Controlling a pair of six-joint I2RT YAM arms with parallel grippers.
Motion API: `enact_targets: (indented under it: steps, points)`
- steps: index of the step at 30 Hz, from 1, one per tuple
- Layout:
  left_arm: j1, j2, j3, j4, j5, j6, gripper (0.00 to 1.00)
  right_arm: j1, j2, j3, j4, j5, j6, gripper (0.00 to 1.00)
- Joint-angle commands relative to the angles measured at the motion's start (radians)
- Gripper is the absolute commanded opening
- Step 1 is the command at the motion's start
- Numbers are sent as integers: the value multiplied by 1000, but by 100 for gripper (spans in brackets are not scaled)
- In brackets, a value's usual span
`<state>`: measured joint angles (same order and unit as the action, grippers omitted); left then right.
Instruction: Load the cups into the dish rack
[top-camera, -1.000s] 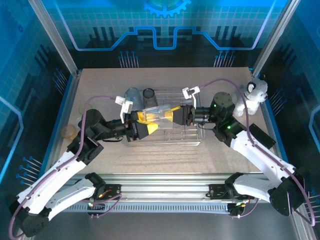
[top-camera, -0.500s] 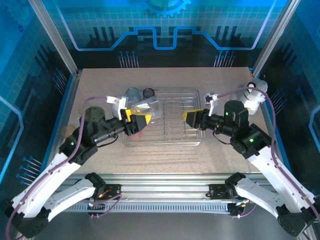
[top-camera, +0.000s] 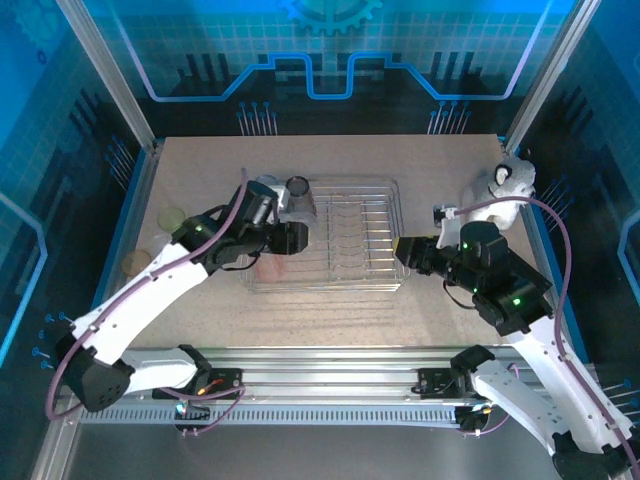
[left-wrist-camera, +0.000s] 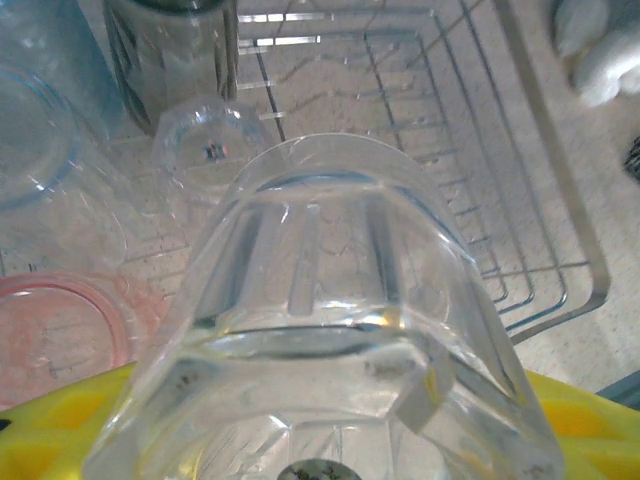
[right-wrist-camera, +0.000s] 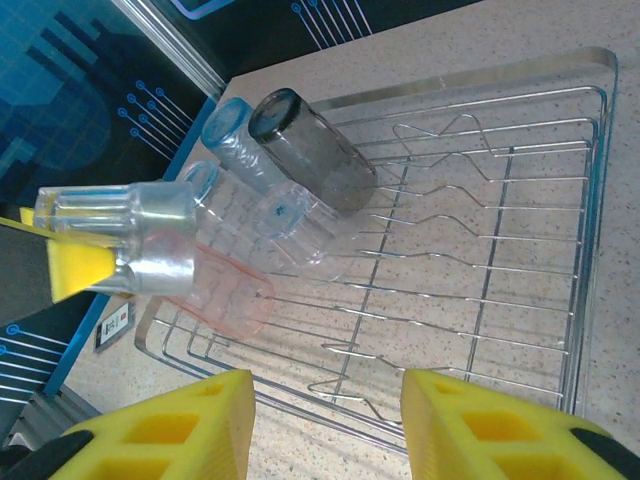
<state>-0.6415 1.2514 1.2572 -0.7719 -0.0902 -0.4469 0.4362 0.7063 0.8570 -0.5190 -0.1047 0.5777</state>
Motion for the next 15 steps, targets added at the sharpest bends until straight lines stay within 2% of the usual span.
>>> enact_targets:
  steps: [1,9,15]
  points:
    - [-19,49,56,-51,-10,-22,6,-19,-14,-7,-26,8,-20,43]
    - [-37,248,153,-158,-28,4,10,-33,-15,-23,-26,-12,-22,43]
    - [-45,342,186,-181,-27,17,12,-43,-19,-22,-48,-12,-38,43]
